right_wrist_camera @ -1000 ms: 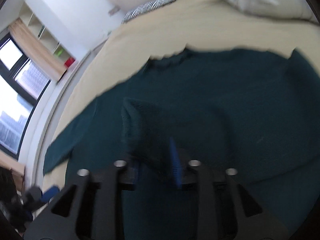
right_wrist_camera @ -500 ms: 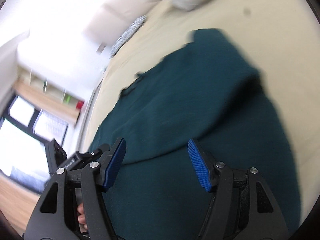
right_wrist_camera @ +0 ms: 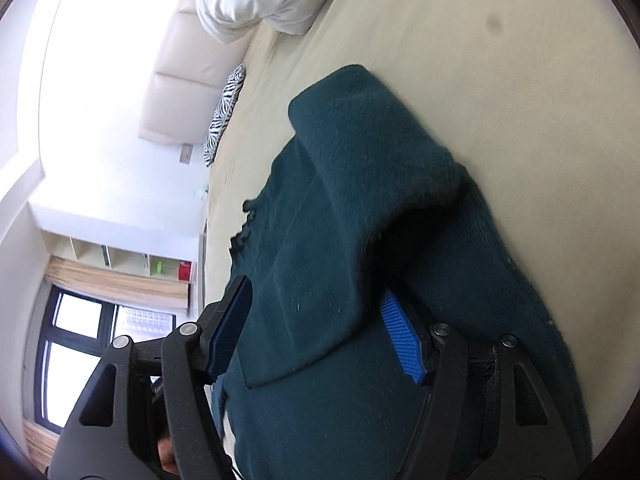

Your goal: Fold small clothes

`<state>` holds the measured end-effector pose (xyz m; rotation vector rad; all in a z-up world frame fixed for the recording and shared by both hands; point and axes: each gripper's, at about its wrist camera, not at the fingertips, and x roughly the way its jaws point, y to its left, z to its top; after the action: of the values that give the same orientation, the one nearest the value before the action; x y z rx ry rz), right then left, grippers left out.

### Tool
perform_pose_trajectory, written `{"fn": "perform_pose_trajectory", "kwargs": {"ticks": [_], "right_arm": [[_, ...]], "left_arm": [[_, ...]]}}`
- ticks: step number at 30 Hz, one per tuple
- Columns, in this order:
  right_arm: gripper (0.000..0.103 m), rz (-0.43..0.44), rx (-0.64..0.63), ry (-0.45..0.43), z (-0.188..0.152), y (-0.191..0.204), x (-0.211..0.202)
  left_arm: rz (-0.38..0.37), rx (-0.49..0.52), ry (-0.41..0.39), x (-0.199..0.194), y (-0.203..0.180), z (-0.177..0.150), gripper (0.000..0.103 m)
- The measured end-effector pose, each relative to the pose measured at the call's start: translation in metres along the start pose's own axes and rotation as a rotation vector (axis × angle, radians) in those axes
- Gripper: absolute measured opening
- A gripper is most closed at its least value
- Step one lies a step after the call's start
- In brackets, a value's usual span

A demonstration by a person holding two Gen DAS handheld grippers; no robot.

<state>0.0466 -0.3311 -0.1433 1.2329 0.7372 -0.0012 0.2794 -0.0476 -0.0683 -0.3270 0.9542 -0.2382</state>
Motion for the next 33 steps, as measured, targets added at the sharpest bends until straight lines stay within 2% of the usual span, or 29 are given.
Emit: {"fn": "perform_pose_trajectory", "kwargs": {"ticks": [1,3,5,6,7,12,13,15,18,21,24,28,31,33], "right_arm": [[0.064,0.002,0.011,-0.012,0.004,-0.002,-0.003],[0.064,0.005,0.022,-0.026,0.01,-0.003,-0.002],[0.063,0.009,0.016,-0.015,0.011,-0.005,-0.003],[0.063,0.003,0.004,-0.009,0.01,-0.005,-0.003],[0.063,-0.002,-0.012,-0.009,0.008,-0.001,0.008],[0.063,-0.021,-0.075,-0.007,0.0,0.003,0.003],[0.063,-0.021,-0.077,-0.004,-0.001,0.007,0.016],[0.063,-0.017,-0.072,-0.004,0.0,0.007,0.016],[0.063,-0.01,-0.072,-0.012,0.0,0.007,0.013],[0.063,0.001,-0.068,-0.022,-0.001,0.007,0.014],[0.063,0.008,-0.049,-0.045,0.001,0.005,0.011],[0.063,0.002,-0.028,-0.083,0.008,0.001,0.005],[0.062,-0.022,0.005,-0.124,0.014,-0.007,-0.001],[0.058,0.007,0.05,-0.124,0.016,-0.018,-0.001]], "left_arm": [[-0.009,-0.015,0.013,0.003,0.004,0.0,0.001],[-0.007,0.018,0.064,0.011,-0.001,-0.008,0.002],[0.007,0.049,0.107,0.022,-0.009,-0.019,0.013],[-0.004,0.047,0.127,0.026,-0.011,-0.024,0.028],[-0.014,0.042,0.139,0.03,-0.013,-0.028,0.035],[0.002,0.108,0.154,0.038,-0.033,-0.036,0.035],[0.01,0.113,0.155,0.04,-0.035,-0.035,0.03],[0.033,0.12,0.162,0.044,-0.035,-0.035,0.014],[0.012,0.096,0.158,0.042,-0.03,-0.033,0.009],[-0.003,0.094,0.131,0.034,-0.029,-0.03,0.008],[-0.017,0.068,0.073,0.02,-0.022,-0.02,0.008],[0.009,0.033,0.006,0.008,-0.003,-0.004,0.008],[0.032,0.01,0.034,0.023,0.015,-0.005,0.008],[0.028,-0.007,0.057,0.034,0.023,-0.013,0.008]]}}
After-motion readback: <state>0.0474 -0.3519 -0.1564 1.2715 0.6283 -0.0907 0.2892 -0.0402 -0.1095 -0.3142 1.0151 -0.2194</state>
